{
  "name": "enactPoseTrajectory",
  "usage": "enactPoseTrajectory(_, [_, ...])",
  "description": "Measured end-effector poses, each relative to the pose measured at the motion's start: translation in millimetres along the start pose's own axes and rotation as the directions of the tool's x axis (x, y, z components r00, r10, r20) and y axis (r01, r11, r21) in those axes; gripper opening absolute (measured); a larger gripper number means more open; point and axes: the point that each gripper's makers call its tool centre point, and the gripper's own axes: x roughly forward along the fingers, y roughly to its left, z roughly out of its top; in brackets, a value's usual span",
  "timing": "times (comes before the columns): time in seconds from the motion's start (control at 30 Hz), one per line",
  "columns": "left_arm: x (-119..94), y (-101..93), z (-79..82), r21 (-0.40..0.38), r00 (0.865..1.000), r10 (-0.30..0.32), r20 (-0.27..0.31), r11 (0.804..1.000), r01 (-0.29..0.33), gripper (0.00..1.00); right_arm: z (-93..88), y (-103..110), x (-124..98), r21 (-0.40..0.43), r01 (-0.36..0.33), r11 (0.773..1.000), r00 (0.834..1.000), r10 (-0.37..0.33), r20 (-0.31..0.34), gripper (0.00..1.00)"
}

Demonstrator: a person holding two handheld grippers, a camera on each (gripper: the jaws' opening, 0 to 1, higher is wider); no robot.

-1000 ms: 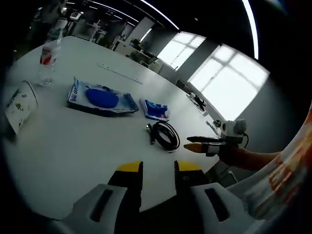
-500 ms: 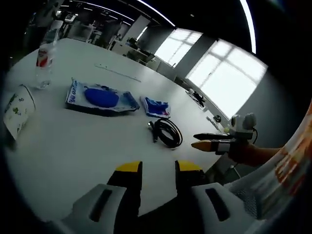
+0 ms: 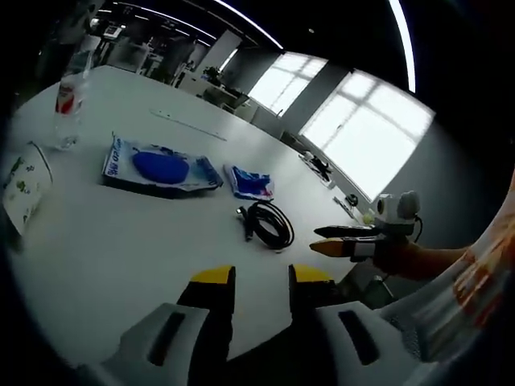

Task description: Arrange the tabletop items into an orderly group along one side of the table until the central work area is clear of visible clutter.

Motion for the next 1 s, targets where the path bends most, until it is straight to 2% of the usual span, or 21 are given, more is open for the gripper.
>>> enactPoseTrajectory(0.27, [-5,-6.4,4.2,-0.023,0.999,-0.033,0.029,0.999,0.034,0.24,-4.1,6,-14,0.023,0.034,0.999,0.999,-0.035,0.030,0.61])
enactPoseTrajectory(0.4, [-5,-0.3,5.1,-0.024,0.998,-0.046,0.030,0.999,0.047,0.24,-11.4,10,-17,0.016,0.047,0.999,0.998,-0.047,0.032,0.61])
enactPoseTrajectory(0.53, [-9,3.0,3.3,-0.048,0.999,-0.039,0.027,0.998,0.040,0.25,-8.9,12,-19,0.029,0.044,0.999,0.998,-0.045,0.038,0.63])
enactPoseTrajectory(0.7, [-8,-3.5,1.2,-0.024,0.998,-0.062,0.017,0.998,0.062,0.25,-11.3,12,-5,0.055,0.059,0.997,0.998,-0.059,0.006,0.67])
enactPoseTrajectory(0.8, [-9,-5.9,5.0,-0.011,0.997,-0.064,0.033,0.998,0.064,0.24,-12.8,9,12,-0.005,0.077,0.997,0.997,-0.077,-0.030,0.72])
enactPoseTrajectory(0.87, [-10,-1.9,4.6,-0.004,0.999,-0.043,0.034,0.999,0.043,0.24,-16.9,2,24,-0.041,0.102,0.994,0.992,-0.104,-0.064,0.72])
enactPoseTrajectory(1.0, [-11,0.7,2.1,-0.001,0.999,-0.032,0.025,1.000,0.032,0.24,-14.1,-5,43,-0.020,0.108,0.994,0.992,-0.109,-0.062,0.71])
